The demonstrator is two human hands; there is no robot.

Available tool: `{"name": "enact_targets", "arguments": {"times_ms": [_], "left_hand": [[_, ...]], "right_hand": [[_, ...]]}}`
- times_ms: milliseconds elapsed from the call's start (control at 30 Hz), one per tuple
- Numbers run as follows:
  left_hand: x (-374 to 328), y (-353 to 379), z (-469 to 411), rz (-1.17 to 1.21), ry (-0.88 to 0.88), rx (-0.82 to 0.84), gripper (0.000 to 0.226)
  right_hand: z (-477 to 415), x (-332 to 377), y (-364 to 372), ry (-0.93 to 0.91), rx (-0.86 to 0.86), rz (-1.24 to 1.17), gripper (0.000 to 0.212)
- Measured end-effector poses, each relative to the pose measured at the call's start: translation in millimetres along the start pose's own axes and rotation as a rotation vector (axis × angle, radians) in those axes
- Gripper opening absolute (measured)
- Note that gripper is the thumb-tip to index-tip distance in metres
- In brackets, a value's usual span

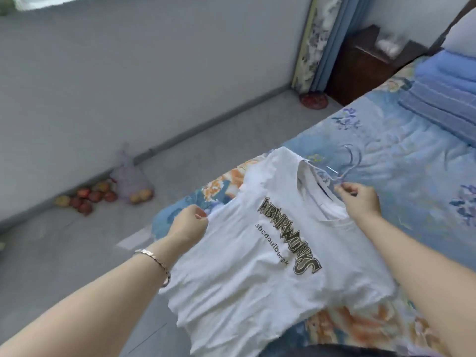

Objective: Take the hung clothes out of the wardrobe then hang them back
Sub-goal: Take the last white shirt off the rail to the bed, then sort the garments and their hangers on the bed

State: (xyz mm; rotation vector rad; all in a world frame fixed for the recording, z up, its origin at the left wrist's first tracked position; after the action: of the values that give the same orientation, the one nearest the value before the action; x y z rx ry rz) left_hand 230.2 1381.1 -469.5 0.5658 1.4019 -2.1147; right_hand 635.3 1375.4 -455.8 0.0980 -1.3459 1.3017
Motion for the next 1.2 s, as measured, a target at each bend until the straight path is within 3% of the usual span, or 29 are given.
{"name": "enact_targets", "arguments": {"times_ms": [200,367,433,567,667,800,900,967,1033,1200], "left_hand": [[-2,99,-82,-0.050,-0.011,0.105,0.016],[-19,148,-117,-0.039,-0.031,0.137,0.024],[-26,164,-125,-0.046,-0.001,0.163,0.027],[-24,188,-132,-0.071,-0.009,0.230,0.027],[-22,204,-129,-0.043,-0.006,0.270,0.029],[-23,215,-114,-0.038,-0.029,0.334,0.021],[-36,215,-95,-0.078,0.004,0.423,0.019],[-47,209,-81,-0.165,0.067,0.482,0.017],[-62,195,-59,-0.294,0.161,0.532,0.021],[-97,149,11,-0.457,0.360,0.556,0.026]], "right_hand": [[-109,-91,7,0.070,-0.096,0.013,0.026],[-172,-116,-2,0.162,-0.106,-0.043,0.006],[-193,-135,0,0.220,-0.135,-0.087,0.015],[-209,-169,-5,0.342,-0.264,-0.204,0.055],[-194,-159,-6,0.283,-0.313,-0.003,0.062],[-136,-153,38,0.147,-0.060,0.226,0.044],[-71,-174,90,0.308,0.385,0.276,0.023],[-27,-183,110,0.363,0.601,0.393,0.021],[10,-173,105,0.299,0.625,0.524,0.020],[90,-113,52,0.170,0.430,0.579,0.027]]}}
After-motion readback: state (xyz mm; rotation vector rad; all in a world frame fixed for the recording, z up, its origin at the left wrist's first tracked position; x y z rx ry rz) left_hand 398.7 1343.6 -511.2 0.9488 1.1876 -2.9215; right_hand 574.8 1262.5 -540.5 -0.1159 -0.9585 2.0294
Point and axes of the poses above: each hand's wrist, its own z-axis away from the middle knuckle, its own y-axis out of the palm, x = y × z, the point moved 10 cm from there along -z, towards the middle knuckle, and after that the axes turned 12 degrees about y, right-handed, at the moved point
